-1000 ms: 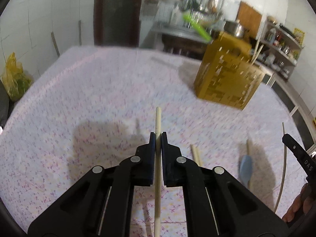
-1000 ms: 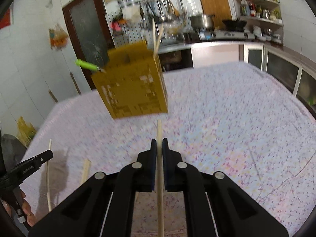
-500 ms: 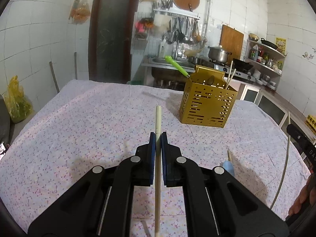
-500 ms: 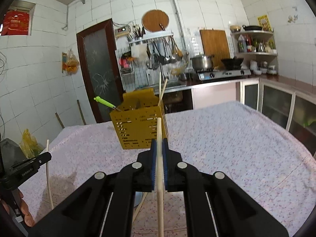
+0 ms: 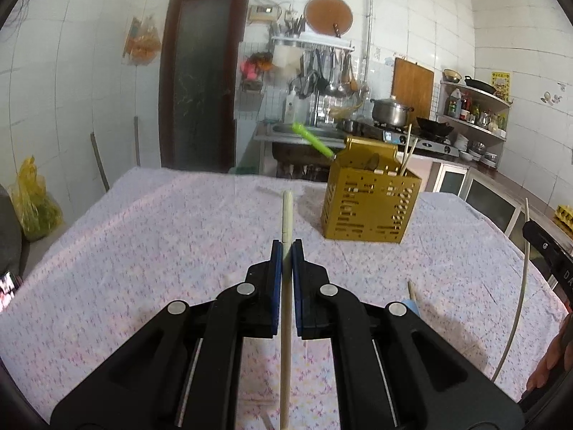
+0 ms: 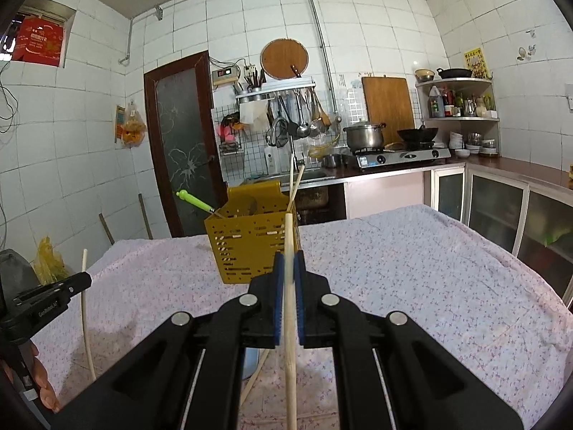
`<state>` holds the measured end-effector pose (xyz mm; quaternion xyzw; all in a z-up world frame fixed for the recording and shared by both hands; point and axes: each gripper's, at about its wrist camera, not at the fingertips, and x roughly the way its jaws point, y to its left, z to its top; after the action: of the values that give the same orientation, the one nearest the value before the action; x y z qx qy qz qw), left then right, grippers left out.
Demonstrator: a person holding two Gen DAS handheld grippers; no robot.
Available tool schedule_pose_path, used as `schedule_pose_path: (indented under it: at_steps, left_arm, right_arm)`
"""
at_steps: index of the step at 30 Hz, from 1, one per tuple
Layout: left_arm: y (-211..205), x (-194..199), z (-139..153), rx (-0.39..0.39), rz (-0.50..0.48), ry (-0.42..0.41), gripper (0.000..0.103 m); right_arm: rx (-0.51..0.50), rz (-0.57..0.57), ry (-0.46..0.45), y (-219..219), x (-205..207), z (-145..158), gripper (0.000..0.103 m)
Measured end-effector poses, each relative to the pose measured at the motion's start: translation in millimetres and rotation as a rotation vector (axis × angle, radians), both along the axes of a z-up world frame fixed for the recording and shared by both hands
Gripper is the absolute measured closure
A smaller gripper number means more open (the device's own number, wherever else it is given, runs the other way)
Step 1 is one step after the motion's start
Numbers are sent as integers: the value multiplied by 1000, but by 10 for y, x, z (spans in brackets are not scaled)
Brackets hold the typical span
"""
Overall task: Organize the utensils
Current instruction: 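Lift the chopsticks with both tools toward the yellow caddy, then lower both chopsticks into the yellow caddy and open both tools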
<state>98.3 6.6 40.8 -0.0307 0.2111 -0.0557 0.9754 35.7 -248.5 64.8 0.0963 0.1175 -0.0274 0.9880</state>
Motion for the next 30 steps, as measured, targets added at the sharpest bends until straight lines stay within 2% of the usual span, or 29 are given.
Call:
schedule_pose_path:
  at_steps: [10,16,22,30]
  left_arm:
    - [-254,151,402,36,-48,-119,98]
    - [-380,419,756,-3,-102,-174,98]
    - [-449,816,1144,-58,-129,-241,98]
    - [-728,1511,1615,-107,-150,-355,99]
  right_arm:
    - [1,-5,-67,-69,202,286,97]
    - [14,6,-130,-106,458,578,97]
    - [19,3,-203,-117,856,905,97]
    - [29,-17,-295,-172,1657,1318,97]
